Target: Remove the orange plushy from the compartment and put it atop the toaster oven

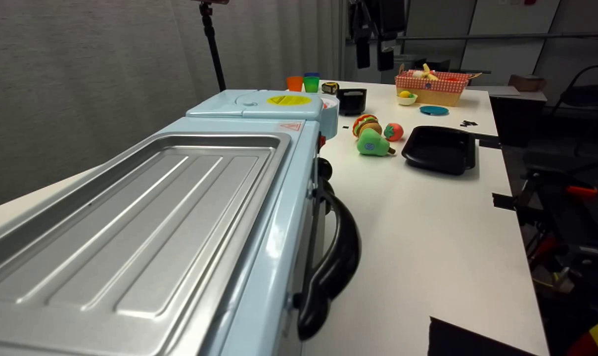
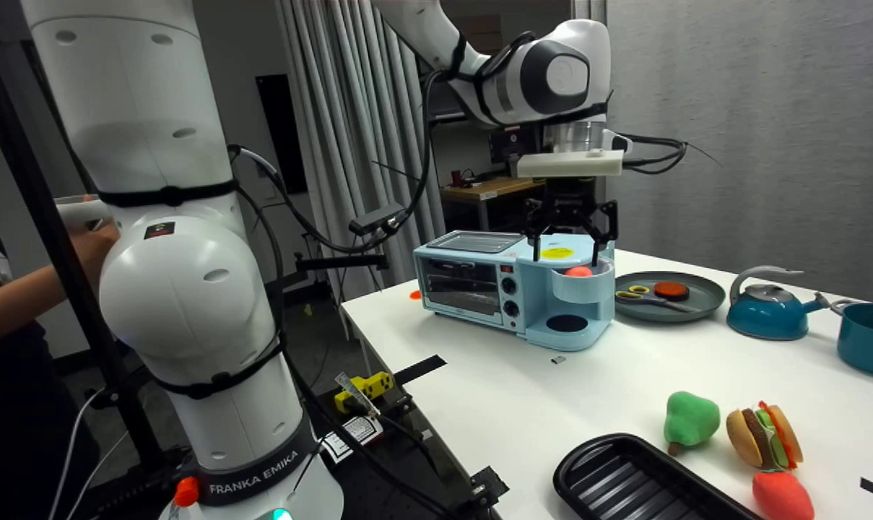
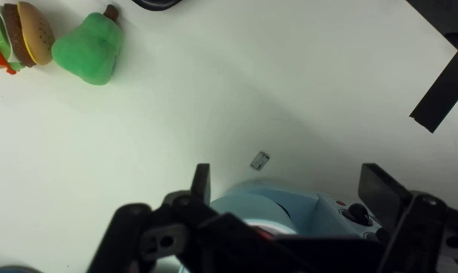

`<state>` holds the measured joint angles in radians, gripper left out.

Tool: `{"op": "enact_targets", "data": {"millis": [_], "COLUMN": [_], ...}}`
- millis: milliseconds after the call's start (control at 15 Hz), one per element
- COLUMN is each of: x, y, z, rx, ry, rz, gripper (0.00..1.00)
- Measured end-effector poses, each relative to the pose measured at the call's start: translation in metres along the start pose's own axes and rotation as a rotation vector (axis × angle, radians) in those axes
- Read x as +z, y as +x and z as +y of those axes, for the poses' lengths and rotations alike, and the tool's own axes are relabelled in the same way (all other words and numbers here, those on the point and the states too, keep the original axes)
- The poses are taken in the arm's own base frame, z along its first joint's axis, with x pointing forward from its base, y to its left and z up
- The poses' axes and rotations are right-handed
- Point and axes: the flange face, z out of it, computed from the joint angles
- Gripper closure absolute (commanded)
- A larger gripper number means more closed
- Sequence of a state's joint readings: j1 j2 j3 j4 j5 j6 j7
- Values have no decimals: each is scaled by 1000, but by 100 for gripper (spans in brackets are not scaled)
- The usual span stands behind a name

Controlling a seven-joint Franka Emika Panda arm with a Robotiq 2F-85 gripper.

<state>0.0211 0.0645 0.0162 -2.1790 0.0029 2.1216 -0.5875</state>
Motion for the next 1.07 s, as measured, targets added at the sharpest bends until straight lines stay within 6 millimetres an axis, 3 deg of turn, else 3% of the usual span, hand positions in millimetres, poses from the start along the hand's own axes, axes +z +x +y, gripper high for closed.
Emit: {"op": "enact_targets", "data": {"millis": [800, 1067], "x": [13, 26], "y": [40, 57], "z": [27, 24], "rx": [-263, -306], "ry": [79, 92], "rz": [59, 52], "gripper": [0, 0]}}
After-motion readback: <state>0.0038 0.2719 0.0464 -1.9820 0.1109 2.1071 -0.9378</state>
